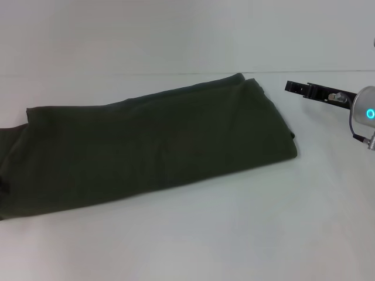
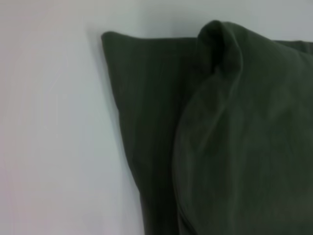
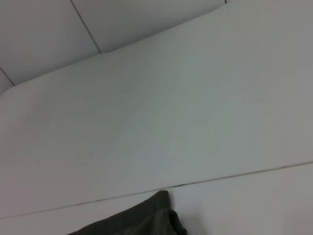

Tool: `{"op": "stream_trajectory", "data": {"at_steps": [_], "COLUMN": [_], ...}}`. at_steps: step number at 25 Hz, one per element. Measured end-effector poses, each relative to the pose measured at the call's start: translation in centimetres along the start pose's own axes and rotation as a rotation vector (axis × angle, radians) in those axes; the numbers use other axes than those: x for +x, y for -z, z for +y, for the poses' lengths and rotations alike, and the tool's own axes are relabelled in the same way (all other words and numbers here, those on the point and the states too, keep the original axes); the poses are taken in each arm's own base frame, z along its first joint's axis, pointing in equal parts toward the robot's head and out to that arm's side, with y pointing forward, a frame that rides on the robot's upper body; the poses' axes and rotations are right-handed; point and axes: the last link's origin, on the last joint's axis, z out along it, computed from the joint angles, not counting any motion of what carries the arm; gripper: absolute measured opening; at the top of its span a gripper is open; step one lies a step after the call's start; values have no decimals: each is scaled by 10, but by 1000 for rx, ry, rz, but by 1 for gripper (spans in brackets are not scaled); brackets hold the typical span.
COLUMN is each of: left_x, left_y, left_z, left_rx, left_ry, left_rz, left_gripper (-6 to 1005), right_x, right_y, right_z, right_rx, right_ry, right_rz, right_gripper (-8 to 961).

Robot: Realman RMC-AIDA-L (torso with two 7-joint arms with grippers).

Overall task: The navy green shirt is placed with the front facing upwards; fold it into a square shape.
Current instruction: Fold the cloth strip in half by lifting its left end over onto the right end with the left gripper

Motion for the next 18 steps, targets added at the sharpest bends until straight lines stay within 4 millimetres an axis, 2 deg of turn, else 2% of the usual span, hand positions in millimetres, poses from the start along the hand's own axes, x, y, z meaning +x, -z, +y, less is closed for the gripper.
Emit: {"op": "stream_trajectory", "data": {"at_steps": [9, 18], "left_x": [2, 5], "left_y": [-1, -13], "left_z": [1, 5], "left_rx": [11, 37], "left_ry": [22, 12], "left_rz": [-3, -1], "left_gripper": [612, 777], "right_x": [0, 0], "right_y": [1, 1], "right_z": [-1, -2], "right_rx": [2, 3], "right_ry": [0, -1], "right_rz": [-1, 0], "right_gripper": [776, 776]}}
